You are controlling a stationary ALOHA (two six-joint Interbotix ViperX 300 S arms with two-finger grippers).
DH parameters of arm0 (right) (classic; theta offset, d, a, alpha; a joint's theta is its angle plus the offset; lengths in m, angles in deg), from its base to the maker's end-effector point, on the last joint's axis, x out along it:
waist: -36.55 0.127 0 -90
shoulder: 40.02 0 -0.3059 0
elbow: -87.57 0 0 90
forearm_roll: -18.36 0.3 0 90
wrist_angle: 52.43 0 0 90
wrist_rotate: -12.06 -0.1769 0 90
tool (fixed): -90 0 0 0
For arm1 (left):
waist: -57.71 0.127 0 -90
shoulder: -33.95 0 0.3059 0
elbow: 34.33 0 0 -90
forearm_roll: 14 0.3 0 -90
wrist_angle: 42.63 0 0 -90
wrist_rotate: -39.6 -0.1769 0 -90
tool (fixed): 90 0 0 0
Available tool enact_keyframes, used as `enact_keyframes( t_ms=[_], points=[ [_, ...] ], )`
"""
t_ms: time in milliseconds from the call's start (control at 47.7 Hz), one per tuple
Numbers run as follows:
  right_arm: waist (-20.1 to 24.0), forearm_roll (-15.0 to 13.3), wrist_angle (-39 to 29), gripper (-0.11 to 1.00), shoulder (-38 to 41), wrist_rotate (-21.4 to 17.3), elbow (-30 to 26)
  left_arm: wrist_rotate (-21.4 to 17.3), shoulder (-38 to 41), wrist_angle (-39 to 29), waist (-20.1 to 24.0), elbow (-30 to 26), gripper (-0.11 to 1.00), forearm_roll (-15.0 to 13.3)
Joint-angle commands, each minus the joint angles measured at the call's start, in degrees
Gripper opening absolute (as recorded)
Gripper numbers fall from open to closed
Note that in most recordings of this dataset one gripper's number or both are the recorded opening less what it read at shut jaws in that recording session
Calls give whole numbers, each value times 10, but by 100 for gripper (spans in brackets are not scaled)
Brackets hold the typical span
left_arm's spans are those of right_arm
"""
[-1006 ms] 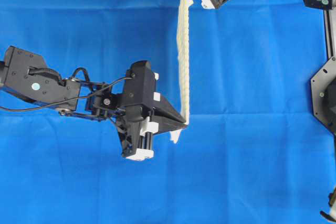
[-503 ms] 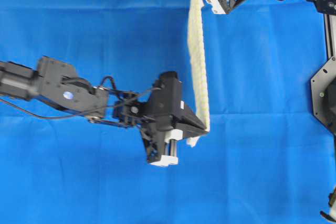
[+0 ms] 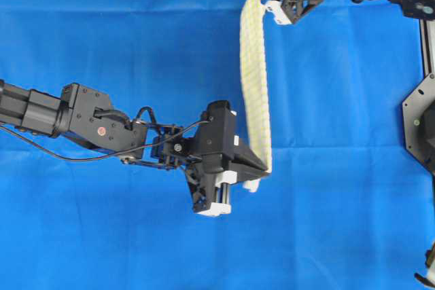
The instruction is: Fold the yellow towel.
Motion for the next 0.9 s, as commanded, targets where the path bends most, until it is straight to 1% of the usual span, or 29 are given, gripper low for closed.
enact_keyframes(
  t_ms=[0,147,419,566,691,880],
  points=[
    [2,-2,6,3,11,1,-30,2,-27,9,-18,11,2,-2],
    [14,-2,7,3,40,1,-59,11,-45,19,-25,56,2,-5],
    [38,-2,6,3,92,1,-118,57,-76,64,-33,134,2,-5],
    [44,-2,6,3,110,1,-131,77,-84,69,-38,153,2,-6],
    [50,-2,6,3,117,1,-135,80,-88,69,-44,163,2,-5],
    [54,-3,7,3,121,1,-135,79,-88,68,-46,163,2,-5]
  ],
)
